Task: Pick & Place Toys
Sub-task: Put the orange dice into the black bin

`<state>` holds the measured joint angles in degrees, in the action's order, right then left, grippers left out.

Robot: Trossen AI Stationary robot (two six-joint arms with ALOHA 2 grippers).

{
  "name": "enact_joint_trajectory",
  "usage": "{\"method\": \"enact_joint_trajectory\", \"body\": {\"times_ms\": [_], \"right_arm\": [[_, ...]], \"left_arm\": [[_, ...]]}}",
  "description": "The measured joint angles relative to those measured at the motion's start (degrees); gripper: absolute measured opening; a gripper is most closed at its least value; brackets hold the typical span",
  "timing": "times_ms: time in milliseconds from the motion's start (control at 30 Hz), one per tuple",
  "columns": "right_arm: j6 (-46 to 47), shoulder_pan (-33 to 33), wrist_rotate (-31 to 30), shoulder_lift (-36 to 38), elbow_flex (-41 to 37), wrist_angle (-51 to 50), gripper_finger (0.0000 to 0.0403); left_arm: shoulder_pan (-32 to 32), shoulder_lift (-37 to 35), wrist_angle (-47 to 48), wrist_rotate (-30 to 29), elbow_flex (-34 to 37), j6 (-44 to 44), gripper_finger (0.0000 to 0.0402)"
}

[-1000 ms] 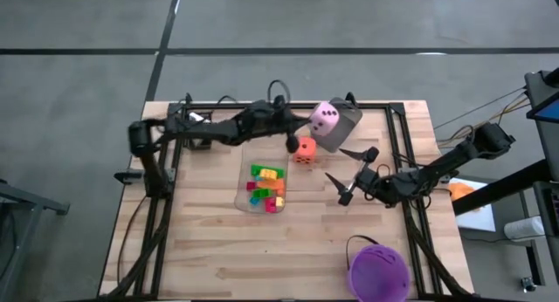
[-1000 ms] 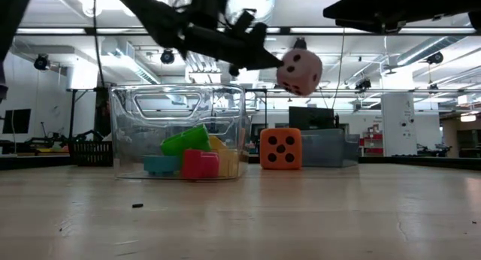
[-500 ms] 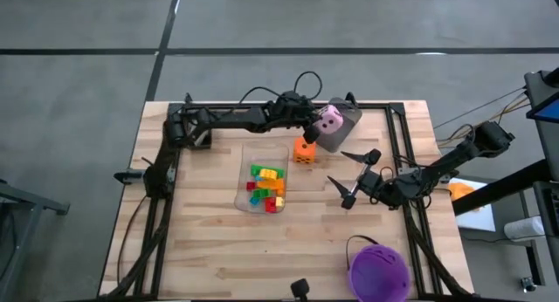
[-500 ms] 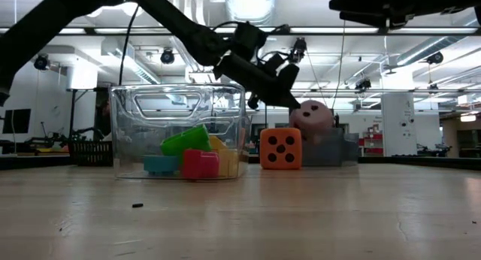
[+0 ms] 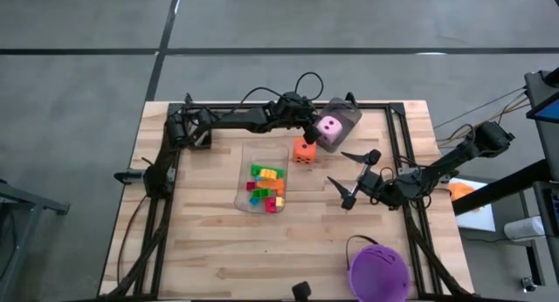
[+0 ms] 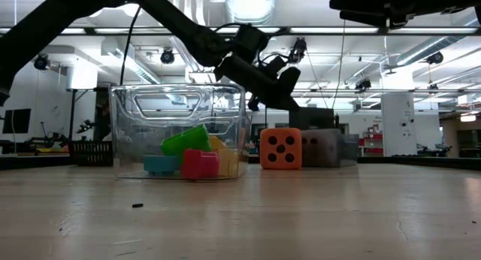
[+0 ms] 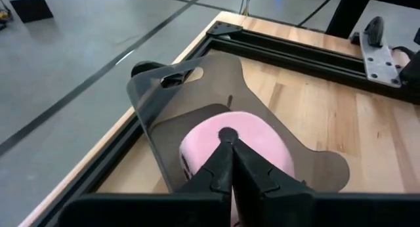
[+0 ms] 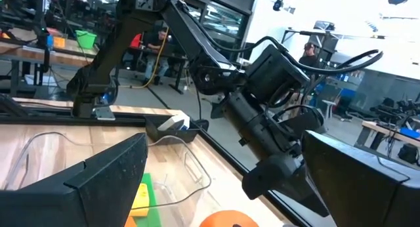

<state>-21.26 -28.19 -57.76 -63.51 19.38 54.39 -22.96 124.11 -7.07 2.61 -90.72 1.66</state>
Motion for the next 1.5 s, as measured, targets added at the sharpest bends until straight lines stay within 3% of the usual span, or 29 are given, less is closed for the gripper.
{"method": "enact_joint_trajectory", "body": {"times_ms": [133, 400, 533, 633, 833, 933, 1067, 1300, 1500], "right_arm": [[0.00, -0.47, 0.13, 0.00, 0.00, 0.00, 0.0398], [0.00, -1.72, 0.17, 0.00, 0.00, -0.88, 0.0398], [0.92, -1.72, 0.23, -0.31, 0.00, -1.95, 0.0398], [2.03, -1.72, 0.59, -0.90, 0.00, -2.62, 0.0398], [3.72, -1.45, 2.14, -2.84, 0.10, -3.58, 0.0398], [3.98, -0.23, 3.03, -4.82, 1.34, -4.57, 0.0398], [7.00, 3.58, 5.12, -7.22, 5.88, -15.07, 0.0398], [18.54, 14.30, 16.53, -10.75, 17.99, -47.89, 0.0398], [17.14, 21.68, 21.80, -16.30, 23.60, -56.19, 0.0398]], "left_arm": [[0.22, -0.33, 0.07, 0.35, 0.00, -1.37, 0.0048], [1.91, -5.22, 10.51, 1.08, 0.07, -4.74, 0.0205], [3.06, -9.75, 13.29, 4.88, 2.24, -7.44, 0.0256], [4.61, -15.37, 5.76, 7.04, 9.27, -8.32, 0.0265], [7.97, -30.56, -17.72, 7.30, 31.70, -5.99, 0.0266], [9.95, -38.01, -23.77, 7.22, 42.30, -4.59, 0.0266], [12.22, -46.78, -26.28, 5.41, 53.04, -4.40, 0.0266], [13.88, -59.95, -28.24, 1.99, 65.98, -3.67, 0.0266], [13.88, -67.65, -29.14, 0.79, 73.02, -2.89, 0.0266]]}}
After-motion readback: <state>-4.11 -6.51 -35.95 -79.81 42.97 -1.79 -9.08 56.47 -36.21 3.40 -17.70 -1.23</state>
